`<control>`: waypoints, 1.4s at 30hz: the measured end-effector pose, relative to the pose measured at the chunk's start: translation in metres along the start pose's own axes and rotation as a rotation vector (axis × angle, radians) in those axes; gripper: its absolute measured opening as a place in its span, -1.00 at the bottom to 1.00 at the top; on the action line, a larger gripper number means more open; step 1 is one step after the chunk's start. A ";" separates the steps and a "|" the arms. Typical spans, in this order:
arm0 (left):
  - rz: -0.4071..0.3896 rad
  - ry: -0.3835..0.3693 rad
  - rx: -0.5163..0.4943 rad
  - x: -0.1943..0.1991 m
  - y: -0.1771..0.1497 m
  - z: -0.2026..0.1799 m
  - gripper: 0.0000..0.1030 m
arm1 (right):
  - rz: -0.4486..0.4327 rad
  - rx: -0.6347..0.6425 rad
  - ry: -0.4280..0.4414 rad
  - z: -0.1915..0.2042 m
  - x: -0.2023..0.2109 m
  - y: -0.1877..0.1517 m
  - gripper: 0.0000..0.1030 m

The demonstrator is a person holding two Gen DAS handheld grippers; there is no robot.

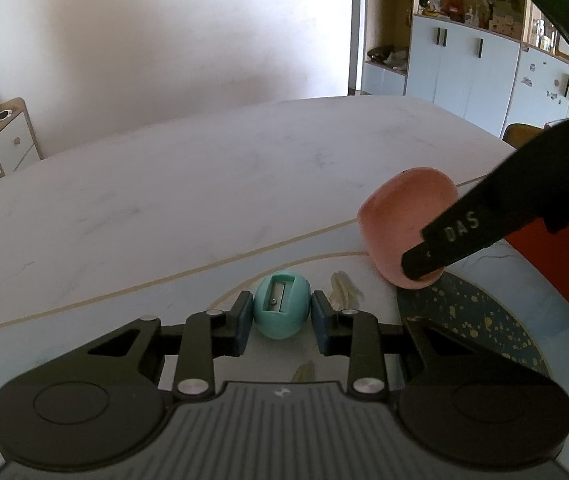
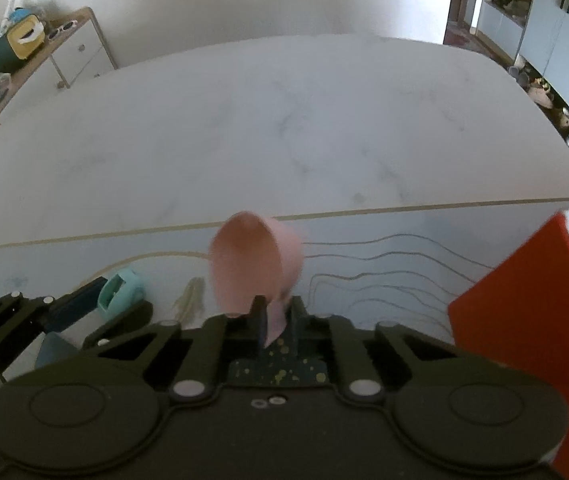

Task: Organize rigid objects
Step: 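Grasp the pink heart-shaped dish with the right tool while the left tool grasps the teal sharpener, then carry the pink dish and the teal sharpener over the shoebox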

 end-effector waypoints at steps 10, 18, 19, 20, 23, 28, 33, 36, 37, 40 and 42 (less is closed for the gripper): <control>0.009 -0.003 0.028 0.025 -0.001 0.005 -0.40 | -0.031 -0.013 0.062 -0.003 0.033 -0.024 -0.82; -0.006 -0.039 0.015 0.062 0.007 -0.006 -0.40 | -0.056 -0.044 0.129 -0.010 0.081 -0.044 -0.82; -0.008 -0.042 0.011 0.067 0.008 -0.008 -0.40 | -0.064 -0.045 0.134 -0.012 0.087 -0.047 -0.82; -0.013 -0.048 0.008 0.073 0.009 -0.011 -0.40 | -0.072 -0.050 0.139 -0.015 0.094 -0.049 -0.82; -0.027 -0.065 0.001 0.087 0.017 -0.019 -0.40 | -0.095 -0.067 0.159 -0.025 0.112 -0.056 -0.82; -0.052 -0.094 -0.014 0.110 0.029 -0.037 -0.40 | -0.146 -0.081 0.166 -0.047 0.136 -0.063 -0.82; -0.061 -0.097 -0.021 0.119 0.041 -0.060 -0.40 | -0.177 -0.110 0.177 -0.075 0.151 -0.069 -0.82; -0.064 -0.100 -0.039 0.125 0.044 -0.077 -0.40 | -0.189 -0.130 0.171 -0.096 0.157 -0.073 -0.82; -0.067 -0.103 -0.049 0.126 0.047 -0.085 -0.40 | -0.192 -0.136 0.171 -0.103 0.159 -0.075 -0.82; -0.071 -0.113 -0.068 0.128 0.054 -0.107 -0.40 | -0.200 -0.151 0.158 -0.130 0.165 -0.081 -0.82; -0.073 -0.122 -0.078 0.126 0.061 -0.125 -0.40 | -0.203 -0.162 0.150 -0.146 0.167 -0.084 -0.82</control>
Point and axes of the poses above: each gripper's, at about its wrist camera, not at the fingertips, and x roughly against the way its jaws point, z to its left, y to its top, the point moved 5 cm from there along -x, roughly the way its jaws point, and after that the axes turned 7 degrees about z, right-handed, at the moved point
